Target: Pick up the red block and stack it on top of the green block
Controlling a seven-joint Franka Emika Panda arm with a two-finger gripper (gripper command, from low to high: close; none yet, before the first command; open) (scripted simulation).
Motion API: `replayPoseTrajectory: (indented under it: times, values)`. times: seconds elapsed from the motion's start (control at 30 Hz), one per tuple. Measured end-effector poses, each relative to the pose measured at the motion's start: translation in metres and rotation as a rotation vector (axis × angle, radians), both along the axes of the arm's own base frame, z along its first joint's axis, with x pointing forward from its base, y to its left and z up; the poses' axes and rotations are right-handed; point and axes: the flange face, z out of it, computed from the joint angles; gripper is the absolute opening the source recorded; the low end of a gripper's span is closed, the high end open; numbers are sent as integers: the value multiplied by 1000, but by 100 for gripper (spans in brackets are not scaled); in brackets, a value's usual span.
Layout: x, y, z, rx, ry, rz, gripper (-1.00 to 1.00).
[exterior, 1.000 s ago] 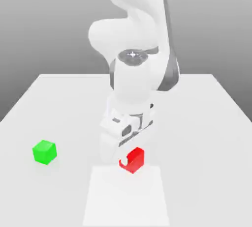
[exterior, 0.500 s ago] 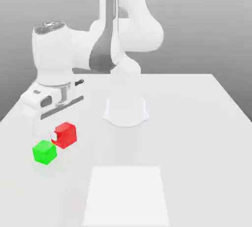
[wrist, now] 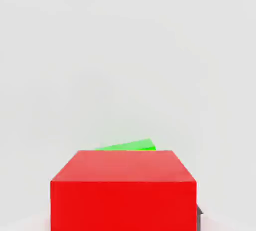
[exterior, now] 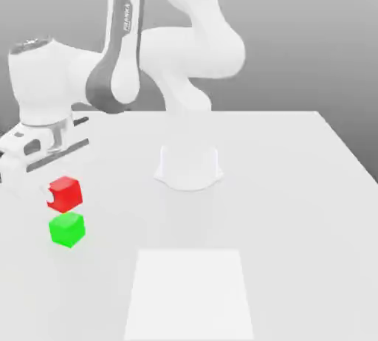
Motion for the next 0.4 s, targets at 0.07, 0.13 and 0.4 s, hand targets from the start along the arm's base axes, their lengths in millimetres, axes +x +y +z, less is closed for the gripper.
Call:
replayPoseTrajectory:
  times: [0.07,0.13,0.4]
  values:
    - [0,0,-5,2,0,1,-100]
    - [1,1,-10,2,2,2,-100]
    - [-1,0,-27,-8,8,1,-100]
